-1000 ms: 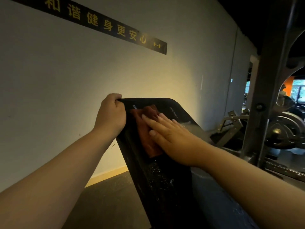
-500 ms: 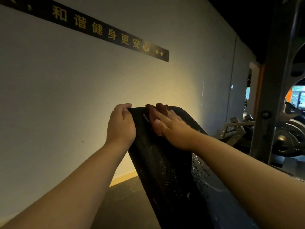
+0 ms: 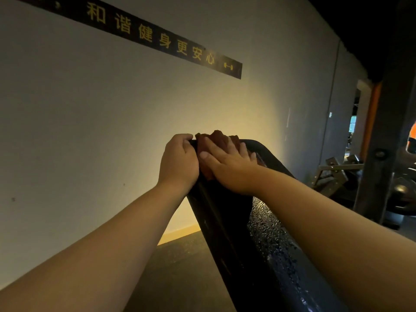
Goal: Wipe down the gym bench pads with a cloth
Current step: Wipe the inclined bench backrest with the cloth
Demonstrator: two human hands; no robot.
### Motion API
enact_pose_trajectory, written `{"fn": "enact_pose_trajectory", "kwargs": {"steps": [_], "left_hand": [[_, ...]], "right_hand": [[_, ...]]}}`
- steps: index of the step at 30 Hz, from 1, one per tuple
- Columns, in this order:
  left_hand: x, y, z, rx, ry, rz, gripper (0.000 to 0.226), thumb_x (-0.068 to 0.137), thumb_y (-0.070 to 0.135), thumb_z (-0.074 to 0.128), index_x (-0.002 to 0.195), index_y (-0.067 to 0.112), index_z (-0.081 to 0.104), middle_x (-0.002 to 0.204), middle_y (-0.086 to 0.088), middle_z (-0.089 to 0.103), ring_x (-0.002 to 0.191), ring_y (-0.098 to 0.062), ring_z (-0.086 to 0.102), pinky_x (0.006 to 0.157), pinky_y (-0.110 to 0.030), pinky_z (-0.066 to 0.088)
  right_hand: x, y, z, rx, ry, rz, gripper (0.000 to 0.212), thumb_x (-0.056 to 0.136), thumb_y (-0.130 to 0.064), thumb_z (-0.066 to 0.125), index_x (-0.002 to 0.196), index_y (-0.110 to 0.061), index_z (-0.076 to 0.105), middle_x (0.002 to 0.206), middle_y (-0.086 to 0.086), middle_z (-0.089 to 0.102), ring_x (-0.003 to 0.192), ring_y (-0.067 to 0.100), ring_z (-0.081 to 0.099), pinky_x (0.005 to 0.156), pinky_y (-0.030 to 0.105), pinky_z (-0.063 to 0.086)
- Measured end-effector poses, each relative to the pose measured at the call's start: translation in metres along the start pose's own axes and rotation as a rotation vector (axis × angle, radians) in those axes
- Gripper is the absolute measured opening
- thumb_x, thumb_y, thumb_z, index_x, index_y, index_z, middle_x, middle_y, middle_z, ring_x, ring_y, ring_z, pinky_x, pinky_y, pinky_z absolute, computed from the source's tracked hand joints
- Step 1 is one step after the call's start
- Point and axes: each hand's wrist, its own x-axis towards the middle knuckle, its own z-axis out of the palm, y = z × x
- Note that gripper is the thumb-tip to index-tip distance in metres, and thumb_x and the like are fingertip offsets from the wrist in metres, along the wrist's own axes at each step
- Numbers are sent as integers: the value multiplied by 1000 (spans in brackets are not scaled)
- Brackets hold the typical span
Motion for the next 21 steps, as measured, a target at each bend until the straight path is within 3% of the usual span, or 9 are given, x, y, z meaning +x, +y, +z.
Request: {"fn": "enact_pose_trajectory", "kwargs": {"steps": [4, 7, 9, 13, 18, 21], "left_hand": [[0, -1, -7, 100, -94, 26, 38, 108, 21, 30, 140, 17, 50, 140, -3, 52, 129, -20, 48, 110, -32, 40], [4, -4, -6, 127, -116, 44, 39, 108, 17, 31, 142, 15, 50, 143, -4, 51, 131, -21, 46, 110, -30, 38], [5, -4, -4, 119, -97, 37, 39, 108, 16, 31, 140, 16, 51, 142, -3, 51, 131, -21, 46, 111, -31, 38], [4, -2, -6, 71, -80, 27, 38, 108, 18, 30, 136, 20, 55, 138, 0, 53, 129, -18, 47, 111, -33, 40], [3, -2, -3, 76, -75, 23, 38, 107, 15, 31, 137, 17, 54, 139, -3, 52, 129, -20, 47, 112, -34, 39], [5, -3, -1, 74, -52, 28, 38, 106, 15, 31, 137, 16, 54, 140, -3, 52, 129, -19, 46, 109, -31, 38]], "right_hand": [[-47, 22, 6, 19, -4, -164, 59, 103, -59, 22, 156, -47, -1, 166, -14, -13, 150, 16, -20, 117, 38, -11], [-71, 44, 6, 1, -22, -204, 55, 103, -55, 19, 153, -52, -3, 159, -27, -15, 141, 4, -23, 114, 32, -9], [-52, 41, 3, 18, -23, -158, 51, 106, -51, 17, 153, -52, -2, 162, -21, -14, 146, 11, -21, 114, 35, -10], [-11, 19, -6, 40, 15, -59, 52, 108, -46, 17, 158, -42, 5, 168, -3, -6, 153, 32, -13, 120, 53, -8], [-60, 34, 2, 89, -12, -225, 47, 108, -44, 24, 153, -53, 12, 162, -24, -1, 140, 2, -16, 116, 37, -10], [-35, 47, -1, 40, 14, -142, 47, 108, -46, 18, 152, -51, 5, 166, -12, -4, 150, 14, -14, 119, 40, -11]]}}
